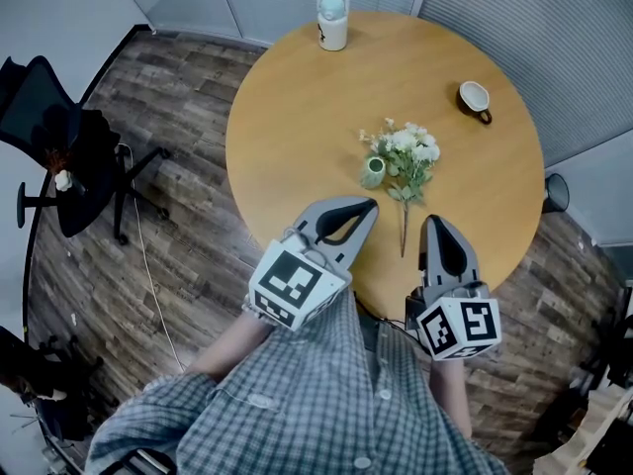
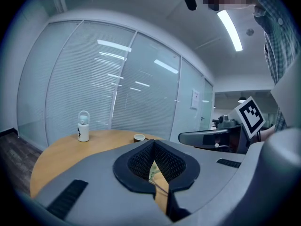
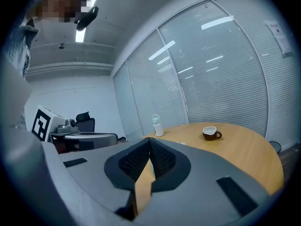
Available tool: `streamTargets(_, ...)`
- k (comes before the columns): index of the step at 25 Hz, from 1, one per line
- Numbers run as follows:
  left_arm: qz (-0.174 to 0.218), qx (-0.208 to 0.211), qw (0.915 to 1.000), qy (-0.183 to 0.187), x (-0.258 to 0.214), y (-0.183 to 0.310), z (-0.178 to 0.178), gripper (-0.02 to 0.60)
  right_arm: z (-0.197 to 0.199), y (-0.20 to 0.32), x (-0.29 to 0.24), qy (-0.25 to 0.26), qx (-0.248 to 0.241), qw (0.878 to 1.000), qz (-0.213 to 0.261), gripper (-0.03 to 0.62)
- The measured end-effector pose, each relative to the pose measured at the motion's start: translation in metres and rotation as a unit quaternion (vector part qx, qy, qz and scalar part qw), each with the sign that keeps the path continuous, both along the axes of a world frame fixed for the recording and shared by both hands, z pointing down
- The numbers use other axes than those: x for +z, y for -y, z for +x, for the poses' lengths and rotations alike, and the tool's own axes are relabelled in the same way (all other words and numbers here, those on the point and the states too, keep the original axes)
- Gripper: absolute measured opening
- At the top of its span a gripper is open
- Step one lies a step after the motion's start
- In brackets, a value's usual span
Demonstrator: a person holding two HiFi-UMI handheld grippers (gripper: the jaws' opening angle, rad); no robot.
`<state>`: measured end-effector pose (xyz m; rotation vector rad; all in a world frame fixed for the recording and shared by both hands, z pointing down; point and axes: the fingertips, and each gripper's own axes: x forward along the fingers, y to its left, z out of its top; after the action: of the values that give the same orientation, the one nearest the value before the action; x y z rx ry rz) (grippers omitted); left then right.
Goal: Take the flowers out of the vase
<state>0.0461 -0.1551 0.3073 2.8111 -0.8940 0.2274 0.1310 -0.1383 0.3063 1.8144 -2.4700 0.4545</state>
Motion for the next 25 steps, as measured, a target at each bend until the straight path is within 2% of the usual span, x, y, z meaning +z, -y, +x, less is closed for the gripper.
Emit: streamTargets(25,-0.005,0.005,0.9999,0.01,0.0066,0.0039,0.0034,0.008,0.0028,0.0042,0.0063,0.003,-0.004,1.0,-0.009,0.011)
